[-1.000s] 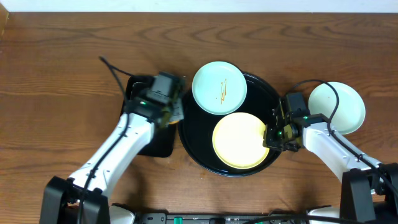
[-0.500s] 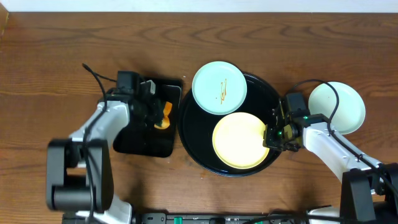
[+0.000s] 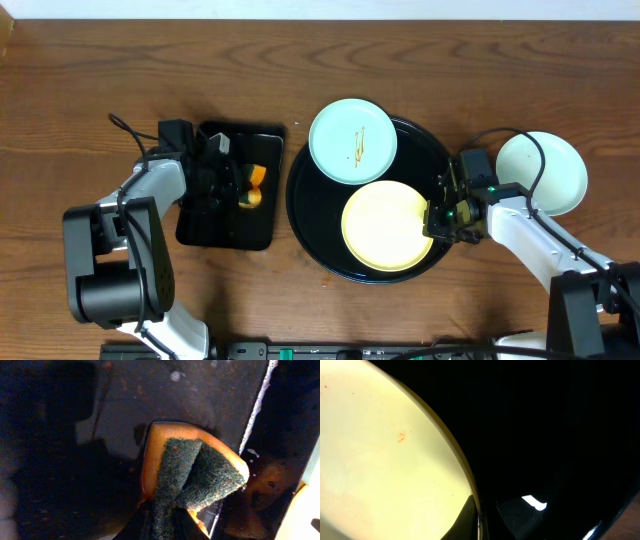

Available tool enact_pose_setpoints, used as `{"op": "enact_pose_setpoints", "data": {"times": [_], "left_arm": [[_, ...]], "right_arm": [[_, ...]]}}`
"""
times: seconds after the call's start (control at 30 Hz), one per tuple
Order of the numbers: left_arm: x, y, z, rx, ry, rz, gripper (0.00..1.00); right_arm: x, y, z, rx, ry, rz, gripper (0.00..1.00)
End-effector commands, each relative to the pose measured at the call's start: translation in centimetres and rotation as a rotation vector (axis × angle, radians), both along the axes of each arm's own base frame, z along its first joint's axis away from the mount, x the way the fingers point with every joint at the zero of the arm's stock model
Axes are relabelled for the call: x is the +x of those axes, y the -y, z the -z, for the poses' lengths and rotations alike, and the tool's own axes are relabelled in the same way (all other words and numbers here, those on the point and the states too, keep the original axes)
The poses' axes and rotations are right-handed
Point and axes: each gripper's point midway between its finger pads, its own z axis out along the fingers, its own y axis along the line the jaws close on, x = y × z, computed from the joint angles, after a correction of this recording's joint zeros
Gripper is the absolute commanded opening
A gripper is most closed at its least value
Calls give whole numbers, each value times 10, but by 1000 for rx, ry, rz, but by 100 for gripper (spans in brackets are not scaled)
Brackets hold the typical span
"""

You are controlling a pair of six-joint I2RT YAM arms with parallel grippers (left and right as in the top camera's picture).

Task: Clean dirty plates on tray and stack at the side
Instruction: 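Return the sponge with the left gripper into the black basin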

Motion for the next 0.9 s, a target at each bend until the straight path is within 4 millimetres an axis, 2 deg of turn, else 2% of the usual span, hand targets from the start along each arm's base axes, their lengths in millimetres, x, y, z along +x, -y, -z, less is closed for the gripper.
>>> {"op": "enact_pose_setpoints", "data": {"times": [0.0, 0.1, 0.17, 0.23, 0.33, 0.4, 0.57, 0.8, 0.87], "left_arm": [[-7, 5, 5, 11, -19, 29, 15], [-5, 18, -10, 12, 26, 67, 17], [-4, 28, -19, 15, 56, 98, 23], [-4, 34, -23, 41, 74, 119, 34], [-5, 25, -19, 144, 46, 69, 51], [-7, 17, -17, 206, 24, 36, 57], [-9, 14, -31, 224, 37, 8, 62], [-7, 14, -80, 219, 168, -10, 66], [-8, 14, -87, 219, 185, -12, 67]], "right_arm": [[-2, 16, 8, -98, -6, 15, 1], [4, 17, 8, -107, 18, 17, 1], [9, 17, 7, -108, 40, 19, 1], [14, 16, 6, -105, 63, 9, 1], [18, 15, 5, -105, 82, -16, 1], [19, 15, 4, -108, 95, -46, 1], [28, 13, -9, -107, 149, -88, 1], [47, 5, -47, -62, 299, -106, 1], [48, -4, -57, -16, 332, -129, 1]]}}
